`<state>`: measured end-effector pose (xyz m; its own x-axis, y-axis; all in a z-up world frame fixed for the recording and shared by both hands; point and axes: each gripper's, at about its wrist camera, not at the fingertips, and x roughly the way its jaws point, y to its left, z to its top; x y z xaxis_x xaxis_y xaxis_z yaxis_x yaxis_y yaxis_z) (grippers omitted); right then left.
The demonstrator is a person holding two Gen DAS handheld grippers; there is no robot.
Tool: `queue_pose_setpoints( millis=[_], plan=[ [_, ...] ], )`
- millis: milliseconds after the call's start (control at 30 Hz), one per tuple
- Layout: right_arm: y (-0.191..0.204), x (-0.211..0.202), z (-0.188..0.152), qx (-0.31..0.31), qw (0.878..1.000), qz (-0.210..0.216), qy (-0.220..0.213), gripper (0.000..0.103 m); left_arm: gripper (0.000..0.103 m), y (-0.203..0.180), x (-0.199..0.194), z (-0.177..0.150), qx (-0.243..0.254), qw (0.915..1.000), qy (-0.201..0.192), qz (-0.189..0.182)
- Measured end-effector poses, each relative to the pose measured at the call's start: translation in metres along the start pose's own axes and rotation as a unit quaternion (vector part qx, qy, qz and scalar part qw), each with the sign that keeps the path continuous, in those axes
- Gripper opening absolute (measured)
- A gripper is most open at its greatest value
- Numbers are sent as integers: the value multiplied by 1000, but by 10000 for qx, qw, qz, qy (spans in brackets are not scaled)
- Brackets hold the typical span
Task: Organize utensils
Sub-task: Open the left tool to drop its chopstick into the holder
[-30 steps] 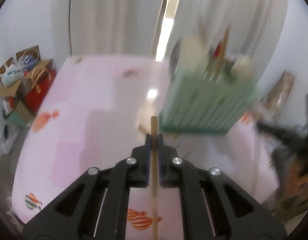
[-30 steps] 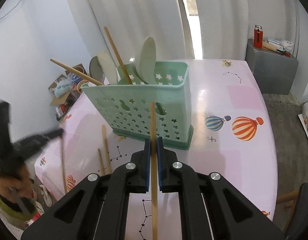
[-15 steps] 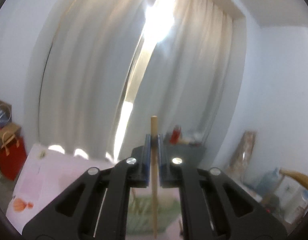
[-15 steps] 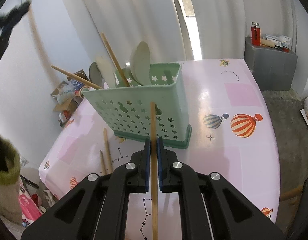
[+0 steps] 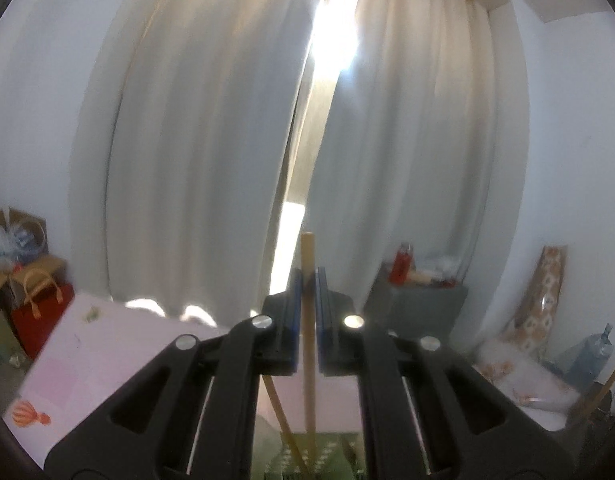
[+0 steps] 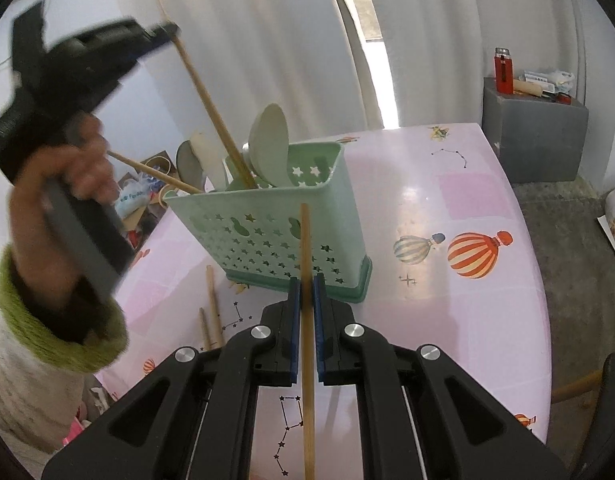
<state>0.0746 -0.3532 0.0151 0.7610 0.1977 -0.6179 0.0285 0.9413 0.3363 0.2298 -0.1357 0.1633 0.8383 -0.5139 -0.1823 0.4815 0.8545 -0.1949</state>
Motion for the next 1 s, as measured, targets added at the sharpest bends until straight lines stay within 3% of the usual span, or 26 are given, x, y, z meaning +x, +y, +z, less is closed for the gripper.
queue_pose_setpoints(
  millis=[100, 167, 400, 767, 1000],
  plan=[
    [-1, -1, 0, 12, 10000, -15, -4, 7, 5, 2, 11, -9, -157, 9990, 322, -269],
    [-1, 0, 0, 29, 10000, -25, 6, 7, 14, 3, 13, -12, -240, 9979, 437, -423],
    [0, 4, -3, 66, 10000, -25, 49, 7, 33, 10, -18, -15, -177, 9963, 413, -739],
    [1, 6, -5, 117, 9999, 23, 58, 7, 60, 12, -76, -13, 63, 9956, 224, -907],
    [1, 7, -5, 120, 9999, 39, 55, 7, 72, 19, -103, -25, 264, 9952, 398, -849]
  ],
)
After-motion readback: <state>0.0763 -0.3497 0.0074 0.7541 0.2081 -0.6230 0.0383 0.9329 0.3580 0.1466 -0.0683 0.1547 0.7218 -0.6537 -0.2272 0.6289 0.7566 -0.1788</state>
